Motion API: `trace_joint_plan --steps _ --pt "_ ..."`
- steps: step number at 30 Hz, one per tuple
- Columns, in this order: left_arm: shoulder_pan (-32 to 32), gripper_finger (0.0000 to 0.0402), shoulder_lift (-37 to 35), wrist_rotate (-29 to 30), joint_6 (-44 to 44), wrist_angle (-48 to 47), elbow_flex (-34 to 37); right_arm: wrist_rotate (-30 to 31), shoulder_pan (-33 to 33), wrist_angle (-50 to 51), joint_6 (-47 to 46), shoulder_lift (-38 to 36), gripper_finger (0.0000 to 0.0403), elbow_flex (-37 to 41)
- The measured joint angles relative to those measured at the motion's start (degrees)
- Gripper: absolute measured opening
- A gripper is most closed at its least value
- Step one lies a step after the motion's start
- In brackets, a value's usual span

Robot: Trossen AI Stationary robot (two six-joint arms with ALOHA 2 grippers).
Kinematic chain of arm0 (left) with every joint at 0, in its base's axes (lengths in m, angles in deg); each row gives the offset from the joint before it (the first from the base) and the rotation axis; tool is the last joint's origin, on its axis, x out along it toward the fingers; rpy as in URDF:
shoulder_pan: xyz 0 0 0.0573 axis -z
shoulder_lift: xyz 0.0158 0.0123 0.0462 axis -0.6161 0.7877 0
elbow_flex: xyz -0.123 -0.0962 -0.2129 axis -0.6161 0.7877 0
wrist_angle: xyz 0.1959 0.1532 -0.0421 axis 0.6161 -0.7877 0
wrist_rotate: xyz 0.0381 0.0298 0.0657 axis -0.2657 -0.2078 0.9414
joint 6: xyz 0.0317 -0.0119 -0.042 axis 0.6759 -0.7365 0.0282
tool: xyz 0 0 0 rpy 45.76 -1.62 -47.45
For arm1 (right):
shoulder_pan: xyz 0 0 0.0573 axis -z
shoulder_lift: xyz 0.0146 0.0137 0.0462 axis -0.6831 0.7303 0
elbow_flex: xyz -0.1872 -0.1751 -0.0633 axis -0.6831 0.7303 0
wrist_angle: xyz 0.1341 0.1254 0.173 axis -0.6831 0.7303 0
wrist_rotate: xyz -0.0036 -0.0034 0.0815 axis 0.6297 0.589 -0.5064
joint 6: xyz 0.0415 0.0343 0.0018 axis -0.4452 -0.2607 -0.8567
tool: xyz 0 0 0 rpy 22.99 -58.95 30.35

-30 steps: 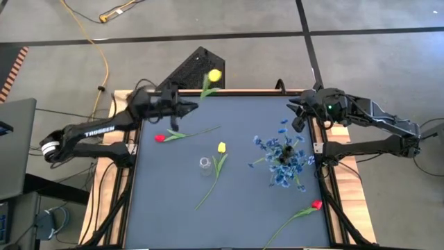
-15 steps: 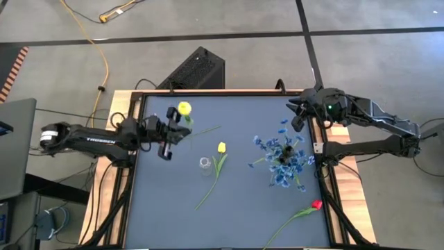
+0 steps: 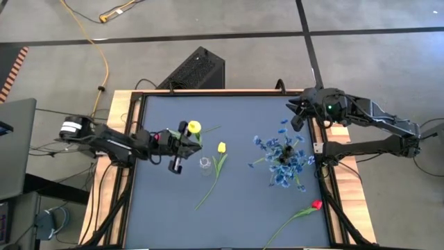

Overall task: Sort flowers into vase by color
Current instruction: Put the top yellow flower into the transparent vase

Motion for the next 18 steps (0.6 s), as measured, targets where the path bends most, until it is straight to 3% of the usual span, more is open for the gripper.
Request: trace_joint_plan --steps 7,18 --pt "0.02 0.0000 6.63 0.75 -1.73 3.47 -0.44 -1.60 0.00 0.28 -0.29 0.02 0.0116 0.00" --pt "0.00 0.0000 7.71 1.70 2.19 3.31 -0.44 -2.84 0.00 0.69 -0.12 0.01 0.0116 0.00"
